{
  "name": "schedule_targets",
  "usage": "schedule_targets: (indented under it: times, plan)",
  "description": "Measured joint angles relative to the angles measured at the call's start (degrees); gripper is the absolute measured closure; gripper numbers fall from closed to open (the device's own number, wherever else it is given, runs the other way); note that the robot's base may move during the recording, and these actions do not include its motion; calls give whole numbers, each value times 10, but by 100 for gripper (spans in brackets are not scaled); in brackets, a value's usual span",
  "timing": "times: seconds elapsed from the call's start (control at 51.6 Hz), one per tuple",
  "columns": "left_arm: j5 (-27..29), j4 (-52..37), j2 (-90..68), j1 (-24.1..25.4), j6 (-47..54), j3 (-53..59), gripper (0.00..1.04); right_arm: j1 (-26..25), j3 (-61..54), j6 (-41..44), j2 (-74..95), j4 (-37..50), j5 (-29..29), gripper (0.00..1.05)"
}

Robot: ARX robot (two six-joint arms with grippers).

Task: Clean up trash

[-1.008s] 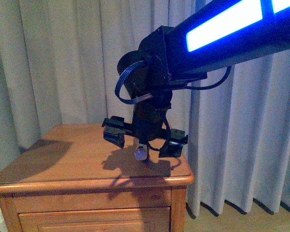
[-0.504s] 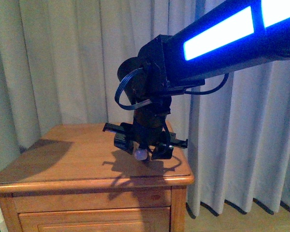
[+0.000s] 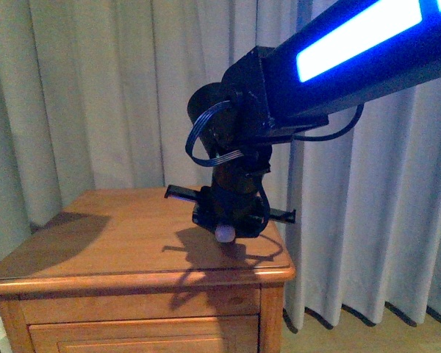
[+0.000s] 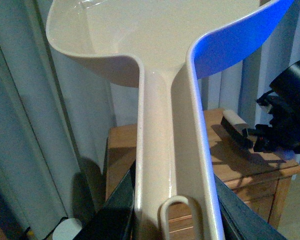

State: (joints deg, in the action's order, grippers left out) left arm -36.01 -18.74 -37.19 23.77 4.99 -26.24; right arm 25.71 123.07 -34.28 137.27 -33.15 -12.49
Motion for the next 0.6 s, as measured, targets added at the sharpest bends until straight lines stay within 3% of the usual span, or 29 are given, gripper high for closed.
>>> schedule_targets:
  times: [0.271,0.426,0.601]
  plan:
    - [0,0,0,0,0,0,78,-25,-190,106,-181,172,-51,84]
    - [0,0,0,0,0,0,78,-37,-373,210,-365,301,-122,84]
    - [0,0,0,0,0,0,78,-30,-557,284,-527,394,-154,84]
